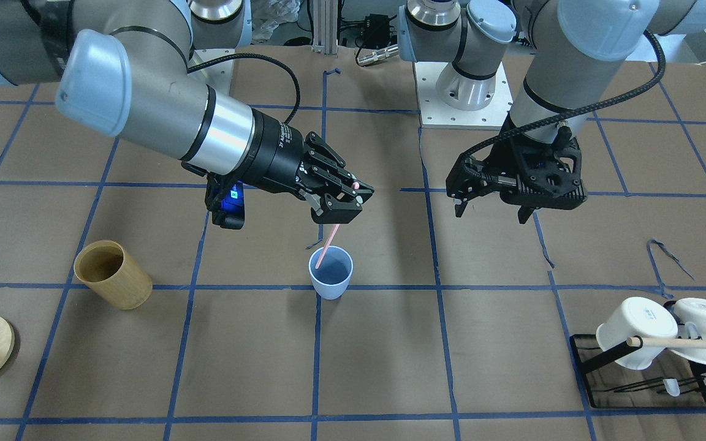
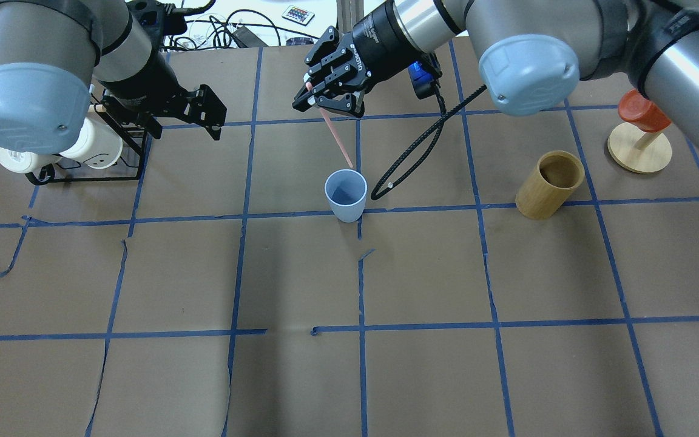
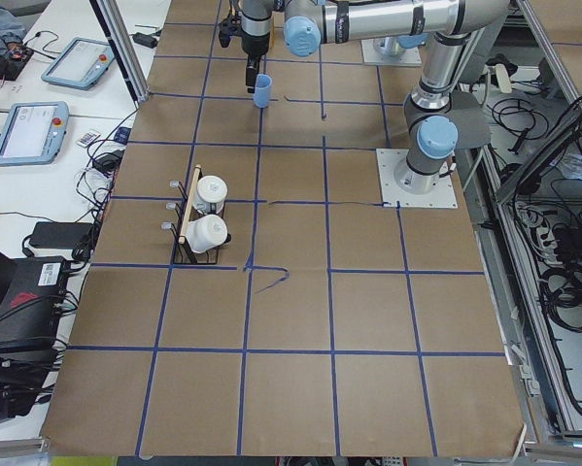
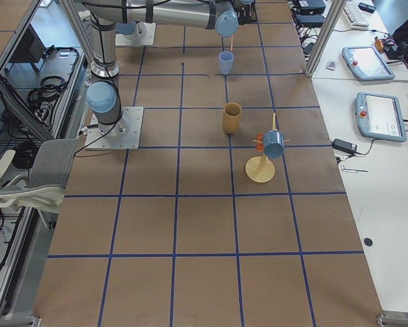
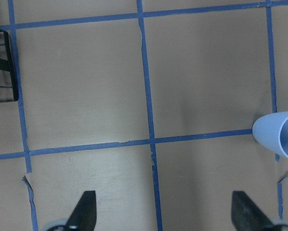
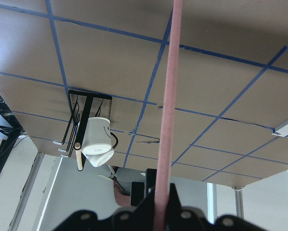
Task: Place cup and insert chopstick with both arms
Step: 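Move the pink chopstick with the right gripper above the blue cup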
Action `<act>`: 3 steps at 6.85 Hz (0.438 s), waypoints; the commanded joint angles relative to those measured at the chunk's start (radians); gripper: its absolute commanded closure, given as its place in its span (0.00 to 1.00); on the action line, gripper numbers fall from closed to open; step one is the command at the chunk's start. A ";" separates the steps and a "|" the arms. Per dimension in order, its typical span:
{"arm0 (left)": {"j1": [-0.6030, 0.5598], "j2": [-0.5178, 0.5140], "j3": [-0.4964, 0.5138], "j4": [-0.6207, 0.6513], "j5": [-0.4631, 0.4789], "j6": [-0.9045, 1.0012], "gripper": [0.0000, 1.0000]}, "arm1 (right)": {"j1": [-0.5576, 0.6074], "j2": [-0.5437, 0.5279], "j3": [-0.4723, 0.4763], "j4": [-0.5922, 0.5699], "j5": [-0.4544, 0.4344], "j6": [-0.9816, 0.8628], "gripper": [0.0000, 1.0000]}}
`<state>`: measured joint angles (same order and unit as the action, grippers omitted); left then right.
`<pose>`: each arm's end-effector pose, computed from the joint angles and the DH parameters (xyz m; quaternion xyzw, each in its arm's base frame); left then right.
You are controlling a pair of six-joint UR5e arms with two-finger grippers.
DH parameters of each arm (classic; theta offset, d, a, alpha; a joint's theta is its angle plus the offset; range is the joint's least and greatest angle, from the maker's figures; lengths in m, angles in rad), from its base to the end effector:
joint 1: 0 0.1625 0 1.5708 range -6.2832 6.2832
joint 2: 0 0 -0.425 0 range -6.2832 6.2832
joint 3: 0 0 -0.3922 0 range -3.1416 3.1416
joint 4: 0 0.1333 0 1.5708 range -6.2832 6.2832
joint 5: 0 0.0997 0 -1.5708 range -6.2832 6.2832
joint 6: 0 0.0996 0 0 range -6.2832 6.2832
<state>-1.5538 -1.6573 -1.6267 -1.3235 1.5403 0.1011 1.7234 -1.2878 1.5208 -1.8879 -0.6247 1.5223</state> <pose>-0.1272 -0.5368 0.4417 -0.0428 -0.9976 0.0532 0.0121 0.3035 -0.5649 0.4304 0.5478 0.7010 0.3131 0.3325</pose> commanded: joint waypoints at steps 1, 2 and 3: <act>0.000 -0.001 -0.001 0.003 -0.002 0.000 0.00 | 0.001 0.001 0.042 -0.028 0.036 -0.001 1.00; 0.000 -0.002 -0.002 0.003 -0.003 0.000 0.00 | 0.001 0.002 0.045 -0.025 0.034 0.001 1.00; 0.000 -0.002 -0.002 0.003 -0.005 0.000 0.00 | 0.001 0.007 0.050 -0.023 0.033 0.001 1.00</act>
<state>-1.5539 -1.6592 -1.6286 -1.3210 1.5373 0.1012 1.7241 -1.2847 1.5644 -1.9124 -0.5919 1.5228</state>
